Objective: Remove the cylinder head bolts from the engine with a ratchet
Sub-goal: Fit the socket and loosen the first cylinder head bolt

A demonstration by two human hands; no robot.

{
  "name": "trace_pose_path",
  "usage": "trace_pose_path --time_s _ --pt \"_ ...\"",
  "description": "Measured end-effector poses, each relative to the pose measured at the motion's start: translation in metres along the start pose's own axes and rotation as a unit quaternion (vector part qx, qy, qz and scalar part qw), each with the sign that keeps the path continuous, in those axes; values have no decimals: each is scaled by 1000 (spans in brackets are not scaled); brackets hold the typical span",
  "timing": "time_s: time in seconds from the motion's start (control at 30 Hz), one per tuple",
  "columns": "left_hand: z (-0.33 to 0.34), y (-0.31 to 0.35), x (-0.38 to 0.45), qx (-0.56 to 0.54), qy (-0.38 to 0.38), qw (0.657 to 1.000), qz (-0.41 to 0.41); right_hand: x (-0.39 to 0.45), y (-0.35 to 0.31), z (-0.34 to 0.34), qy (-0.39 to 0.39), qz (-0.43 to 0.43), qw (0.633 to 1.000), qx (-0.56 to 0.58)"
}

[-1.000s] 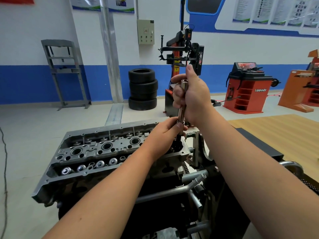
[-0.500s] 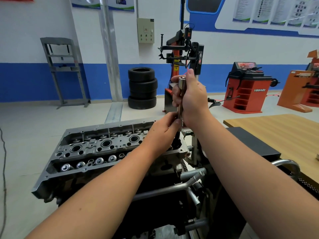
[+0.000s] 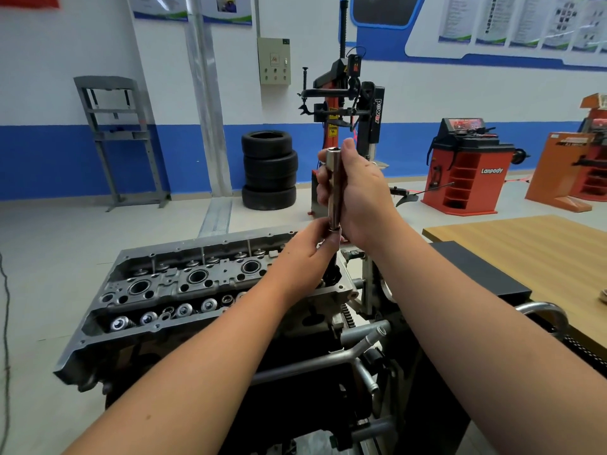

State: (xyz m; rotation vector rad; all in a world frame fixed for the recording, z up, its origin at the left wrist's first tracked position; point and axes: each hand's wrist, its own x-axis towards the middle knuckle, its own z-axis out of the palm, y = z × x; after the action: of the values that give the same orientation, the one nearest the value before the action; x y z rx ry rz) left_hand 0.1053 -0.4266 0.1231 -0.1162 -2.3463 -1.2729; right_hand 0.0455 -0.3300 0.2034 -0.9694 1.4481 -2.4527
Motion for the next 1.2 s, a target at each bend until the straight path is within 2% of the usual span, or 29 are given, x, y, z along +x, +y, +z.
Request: trace_pose_path --time_s 0.07,0.2,0.3,0.47,0.67,0.87,1.1,1.2 --pt "-1 0 -1 12 8 1000 -3 0 2 3 5 -14 1000 -20" --pt "-3 -1 -2 26 24 999 -19 -3 1 12 40 -108 991 -64" --pt "-1 -2 -2 28 32 999 -10 -4 -1 15 48 -128 988 -73" --pt "1 0 -3 32 10 999 6 -3 -3 13 45 -85 995 -17" --pt "1 -1 -1 39 32 999 5 -8 9 10 43 -119 987 -98" --pt "3 -3 -2 45 18 999 16 -4 8 10 23 -80 992 -92" --pt "2 -4 1 41 36 998 13 -10 8 14 34 -126 982 -136" --pt "2 -3 0 45 34 998 6 -7 5 12 45 -106 985 -125"
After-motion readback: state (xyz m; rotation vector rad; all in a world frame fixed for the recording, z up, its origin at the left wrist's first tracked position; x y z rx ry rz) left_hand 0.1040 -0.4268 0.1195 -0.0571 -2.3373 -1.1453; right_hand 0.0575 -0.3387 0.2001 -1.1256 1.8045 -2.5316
